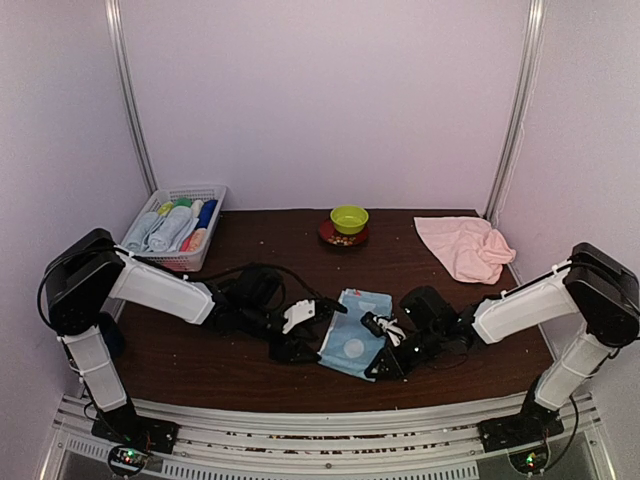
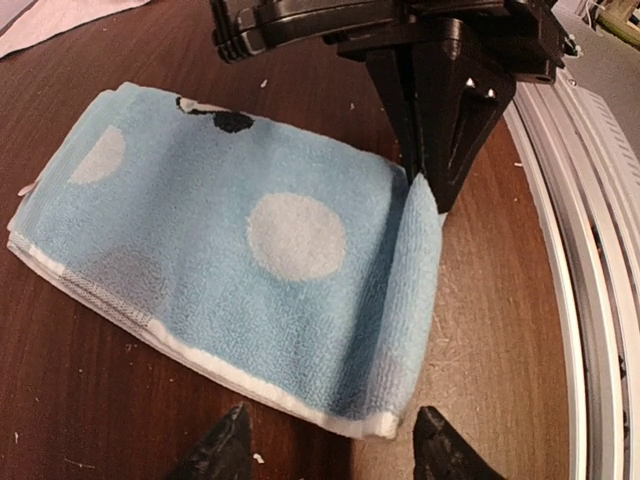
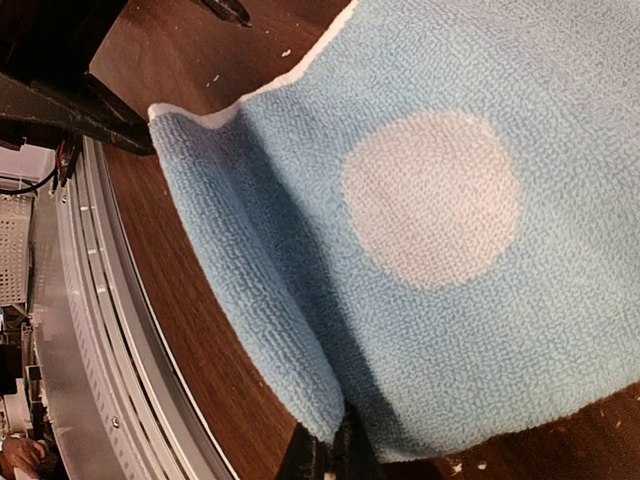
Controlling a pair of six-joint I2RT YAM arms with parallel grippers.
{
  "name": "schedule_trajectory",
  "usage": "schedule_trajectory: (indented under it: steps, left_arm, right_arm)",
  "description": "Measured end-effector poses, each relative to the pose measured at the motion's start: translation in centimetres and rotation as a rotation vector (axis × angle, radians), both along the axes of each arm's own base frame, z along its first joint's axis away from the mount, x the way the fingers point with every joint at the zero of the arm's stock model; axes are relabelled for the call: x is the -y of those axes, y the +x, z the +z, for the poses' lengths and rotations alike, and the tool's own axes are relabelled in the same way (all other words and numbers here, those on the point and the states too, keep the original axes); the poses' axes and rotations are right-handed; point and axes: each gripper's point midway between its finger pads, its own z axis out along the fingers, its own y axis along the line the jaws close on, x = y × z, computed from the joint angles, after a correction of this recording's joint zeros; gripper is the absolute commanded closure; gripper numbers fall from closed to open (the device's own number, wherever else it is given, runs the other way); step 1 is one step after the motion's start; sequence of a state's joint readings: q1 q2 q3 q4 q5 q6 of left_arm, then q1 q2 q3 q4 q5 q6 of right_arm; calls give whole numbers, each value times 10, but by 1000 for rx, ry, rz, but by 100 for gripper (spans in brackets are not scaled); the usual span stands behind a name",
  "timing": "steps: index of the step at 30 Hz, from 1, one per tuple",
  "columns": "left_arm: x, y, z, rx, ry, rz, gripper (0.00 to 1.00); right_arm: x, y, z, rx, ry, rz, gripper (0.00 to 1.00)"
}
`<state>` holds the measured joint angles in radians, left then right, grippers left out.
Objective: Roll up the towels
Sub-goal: Roll the towel at the center of the board.
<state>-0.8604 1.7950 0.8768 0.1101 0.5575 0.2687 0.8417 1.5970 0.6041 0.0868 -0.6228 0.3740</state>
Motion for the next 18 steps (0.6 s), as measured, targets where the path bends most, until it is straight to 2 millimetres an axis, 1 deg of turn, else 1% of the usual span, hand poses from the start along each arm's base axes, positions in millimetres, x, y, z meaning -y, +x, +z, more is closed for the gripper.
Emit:
schedule_trajectory:
  steps: [5, 8, 11, 16, 18]
  left_arm:
    - [2, -2, 1, -2, -4, -1, 39]
    - [4, -3, 2, -1, -9, -3, 40]
    - [6, -3, 3, -2, -13, 0, 46]
    - [9, -2, -4, -23, -4, 9, 63]
    - [10, -1, -8, -32, 3, 15, 68]
  right_arm:
    - [-1, 1, -2, -9, 9, 2, 100]
    - [0, 2, -2, -17, 13, -1, 100]
    - [0, 3, -2, -22, 16, -7, 100]
    - [0, 4, -1, -27, 16, -16, 100]
    - [0, 4, -2, -28, 16, -17, 100]
